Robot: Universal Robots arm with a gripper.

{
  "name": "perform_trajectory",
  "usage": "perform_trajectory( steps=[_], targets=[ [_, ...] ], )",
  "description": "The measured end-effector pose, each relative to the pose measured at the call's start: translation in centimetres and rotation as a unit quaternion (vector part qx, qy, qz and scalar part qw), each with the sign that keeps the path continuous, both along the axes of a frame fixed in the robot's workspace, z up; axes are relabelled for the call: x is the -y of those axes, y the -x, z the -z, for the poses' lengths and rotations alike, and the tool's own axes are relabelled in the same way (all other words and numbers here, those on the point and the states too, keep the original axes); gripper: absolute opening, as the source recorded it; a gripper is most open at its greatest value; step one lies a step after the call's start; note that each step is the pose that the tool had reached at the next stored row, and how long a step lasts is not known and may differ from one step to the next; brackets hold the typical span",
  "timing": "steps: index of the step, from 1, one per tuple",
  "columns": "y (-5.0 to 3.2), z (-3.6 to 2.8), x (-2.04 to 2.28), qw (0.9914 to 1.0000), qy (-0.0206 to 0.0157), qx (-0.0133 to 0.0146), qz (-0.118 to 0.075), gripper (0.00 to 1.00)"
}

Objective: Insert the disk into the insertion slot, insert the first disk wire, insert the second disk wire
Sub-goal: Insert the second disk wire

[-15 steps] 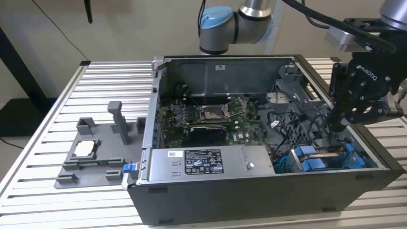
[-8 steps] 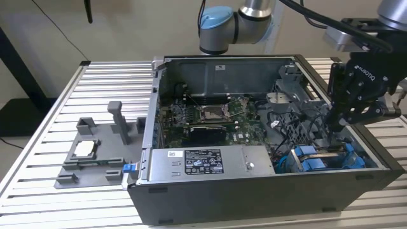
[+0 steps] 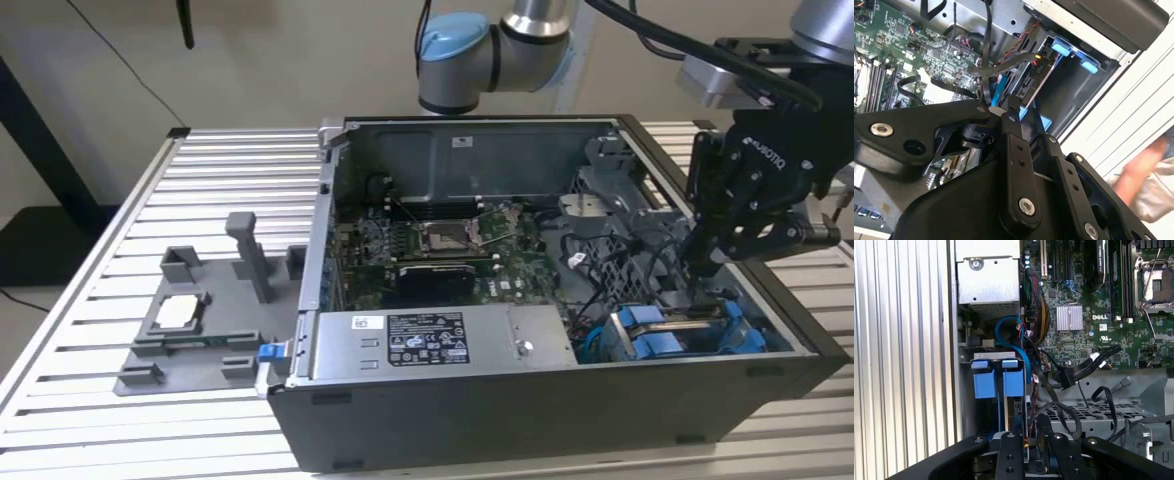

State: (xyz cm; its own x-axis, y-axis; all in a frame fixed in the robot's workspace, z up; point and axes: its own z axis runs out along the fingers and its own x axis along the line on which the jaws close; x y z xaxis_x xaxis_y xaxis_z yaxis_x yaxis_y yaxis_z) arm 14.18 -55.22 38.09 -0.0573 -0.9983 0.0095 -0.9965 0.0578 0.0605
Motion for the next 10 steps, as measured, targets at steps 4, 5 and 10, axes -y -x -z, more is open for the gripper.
perform_trajectory(
  steps=[4,5,10],
  targets=[
    [-0.01,-0.01,0.01,1.00000,0.0003,0.0000,0.000,0.27],
    [0.00,-0.01,0.01,1.00000,0.0003,0.0000,0.000,0.27],
    [0.00,0.00,0.00,1.00000,0.0003,-0.0001,0.000,0.27]
  ],
)
